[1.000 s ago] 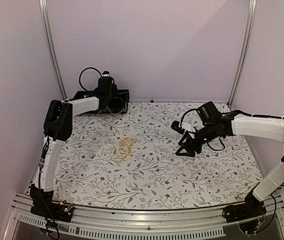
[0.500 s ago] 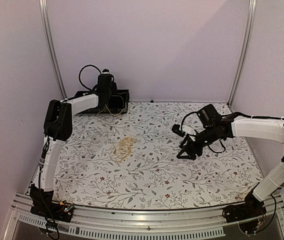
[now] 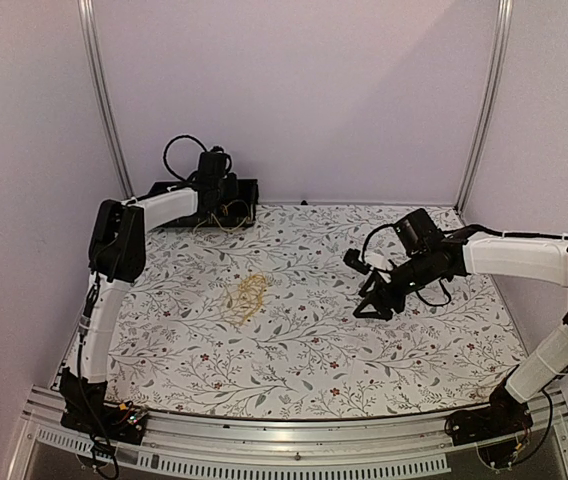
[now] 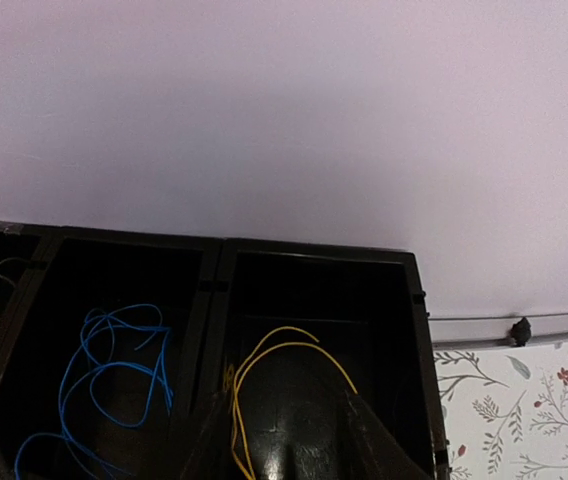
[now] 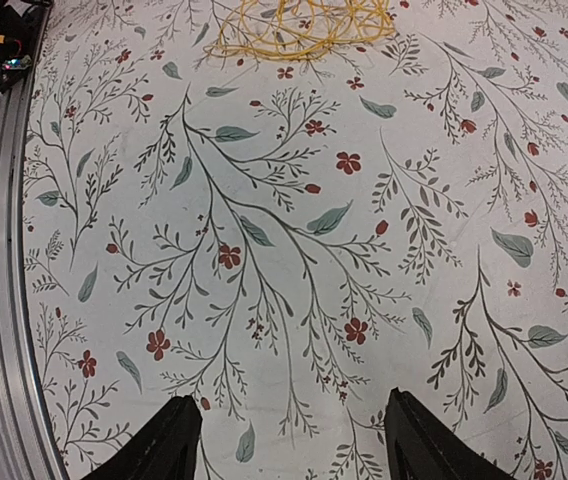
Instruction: Untangle the cables
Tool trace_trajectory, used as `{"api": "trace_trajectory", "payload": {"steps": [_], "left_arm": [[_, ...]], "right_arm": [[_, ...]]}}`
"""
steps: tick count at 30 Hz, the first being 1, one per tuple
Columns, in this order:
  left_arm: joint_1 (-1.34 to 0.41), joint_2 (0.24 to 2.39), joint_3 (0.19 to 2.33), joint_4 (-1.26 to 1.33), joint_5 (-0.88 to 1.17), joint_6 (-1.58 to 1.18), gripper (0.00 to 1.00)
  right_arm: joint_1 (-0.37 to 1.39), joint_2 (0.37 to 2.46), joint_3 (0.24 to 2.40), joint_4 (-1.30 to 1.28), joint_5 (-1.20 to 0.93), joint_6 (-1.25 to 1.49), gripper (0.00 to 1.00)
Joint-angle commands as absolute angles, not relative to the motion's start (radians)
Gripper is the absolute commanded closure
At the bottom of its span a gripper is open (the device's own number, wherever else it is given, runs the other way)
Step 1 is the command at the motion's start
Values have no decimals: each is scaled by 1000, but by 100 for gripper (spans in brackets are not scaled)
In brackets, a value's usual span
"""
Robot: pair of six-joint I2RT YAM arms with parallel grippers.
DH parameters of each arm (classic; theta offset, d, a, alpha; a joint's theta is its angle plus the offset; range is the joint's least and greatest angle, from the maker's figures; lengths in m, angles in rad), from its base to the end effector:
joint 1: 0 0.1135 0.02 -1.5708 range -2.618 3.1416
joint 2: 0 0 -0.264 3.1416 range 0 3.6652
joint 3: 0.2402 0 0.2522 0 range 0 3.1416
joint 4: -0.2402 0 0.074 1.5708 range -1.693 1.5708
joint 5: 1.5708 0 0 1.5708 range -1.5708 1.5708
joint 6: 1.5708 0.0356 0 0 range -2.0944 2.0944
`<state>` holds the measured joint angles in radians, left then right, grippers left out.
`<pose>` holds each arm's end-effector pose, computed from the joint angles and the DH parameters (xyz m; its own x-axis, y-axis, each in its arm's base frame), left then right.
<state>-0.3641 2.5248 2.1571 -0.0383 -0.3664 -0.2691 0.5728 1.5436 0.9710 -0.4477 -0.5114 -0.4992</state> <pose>0.5503 -0.1961 0.1918 -0.3624 -0.1275 -0.9233 -0.0741 0.9914 -0.1079 0.2479 0.1806 0.2056 -0.2996 -0.6900 -0.6589 -0.9467 0.3005 0.1158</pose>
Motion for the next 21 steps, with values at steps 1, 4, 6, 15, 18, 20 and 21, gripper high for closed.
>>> {"api": "trace_trajectory", "payload": {"steps": [1,4,6,15,18,20,21], "left_arm": [[-368,2328,2089,-112,-365,-315,54],[-366,2188,1952,-102,-338,-341,46],[-359,2098,1835,-103,-328,-370,42],[-284,1920,1520,-231,-172,-680,48],[-281,1950,1522,-202,-88,-737,46],[-281,1986,1557,-200,-74,-780,44],[-282,2006,1584,-208,-76,-800,41]], "right_arm": [[566,1557,1018,-425,-543,-507,32],[566,1581,1039,-423,-554,-505,32],[566,1600,1055,-428,-557,-506,32],[566,1686,1153,-518,-570,-505,32],[566,1716,1159,-540,-587,-501,32],[566,1716,1152,-538,-593,-500,32],[567,1714,1150,-536,-593,-499,31]]}}
